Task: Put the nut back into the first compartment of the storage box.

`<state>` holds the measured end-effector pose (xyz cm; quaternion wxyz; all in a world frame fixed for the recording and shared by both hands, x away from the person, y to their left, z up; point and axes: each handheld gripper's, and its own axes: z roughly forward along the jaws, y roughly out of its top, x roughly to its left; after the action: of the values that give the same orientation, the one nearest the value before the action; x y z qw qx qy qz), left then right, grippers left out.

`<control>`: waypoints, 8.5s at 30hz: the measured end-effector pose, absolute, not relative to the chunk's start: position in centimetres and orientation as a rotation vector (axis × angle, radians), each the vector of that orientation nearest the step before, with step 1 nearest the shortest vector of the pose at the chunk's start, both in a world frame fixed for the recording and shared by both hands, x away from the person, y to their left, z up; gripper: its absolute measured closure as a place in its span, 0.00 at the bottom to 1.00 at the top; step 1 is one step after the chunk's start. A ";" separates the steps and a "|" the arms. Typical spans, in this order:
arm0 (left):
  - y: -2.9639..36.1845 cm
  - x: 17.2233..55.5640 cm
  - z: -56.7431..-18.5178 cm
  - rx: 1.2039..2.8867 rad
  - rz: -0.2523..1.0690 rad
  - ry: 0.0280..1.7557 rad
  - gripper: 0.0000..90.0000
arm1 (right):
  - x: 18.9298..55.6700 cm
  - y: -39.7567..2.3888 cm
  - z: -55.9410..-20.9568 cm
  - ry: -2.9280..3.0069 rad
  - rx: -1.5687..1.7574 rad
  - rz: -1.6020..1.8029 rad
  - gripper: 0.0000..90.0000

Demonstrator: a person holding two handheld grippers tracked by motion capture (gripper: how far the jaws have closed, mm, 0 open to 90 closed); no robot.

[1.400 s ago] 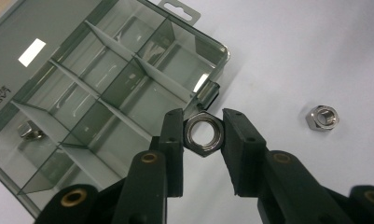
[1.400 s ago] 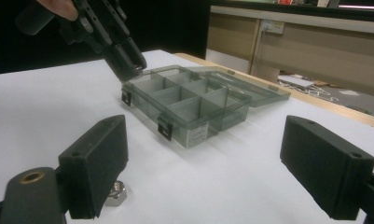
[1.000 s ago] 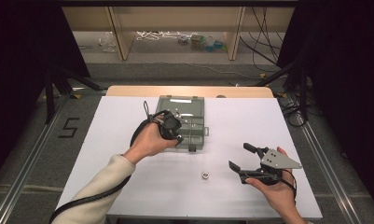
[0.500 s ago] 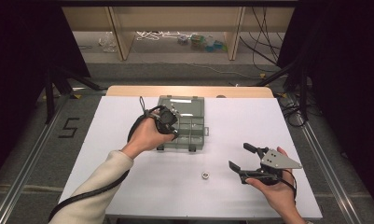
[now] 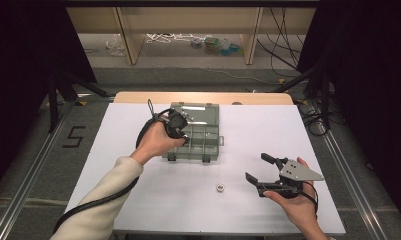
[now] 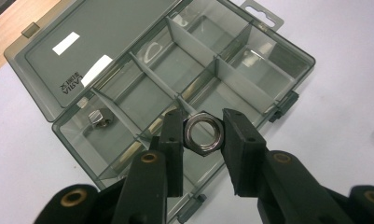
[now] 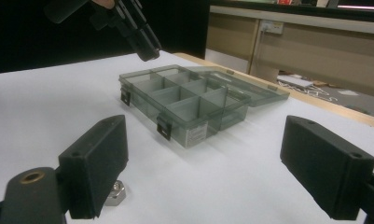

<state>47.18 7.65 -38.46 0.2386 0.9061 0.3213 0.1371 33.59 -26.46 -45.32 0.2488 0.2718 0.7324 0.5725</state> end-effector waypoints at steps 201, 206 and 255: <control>-3.7 38.4 -45.5 2.733 0.103 0.536 0.78 | 33.4 -26.6 -45.3 2.016 0.758 1.575 0.18; -3.4 38.4 -45.1 2.720 0.115 0.540 0.78 | 33.4 -26.6 -45.3 2.016 0.759 1.563 0.18; 2.1 40.9 -40.7 2.575 0.235 0.734 0.78 | 33.5 -26.6 -45.3 2.015 0.761 1.562 0.18</control>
<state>40.88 2.10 -40.66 0.2248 0.9335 0.2662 0.0852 33.48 -26.56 -45.32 0.2383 0.2777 0.7356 0.5701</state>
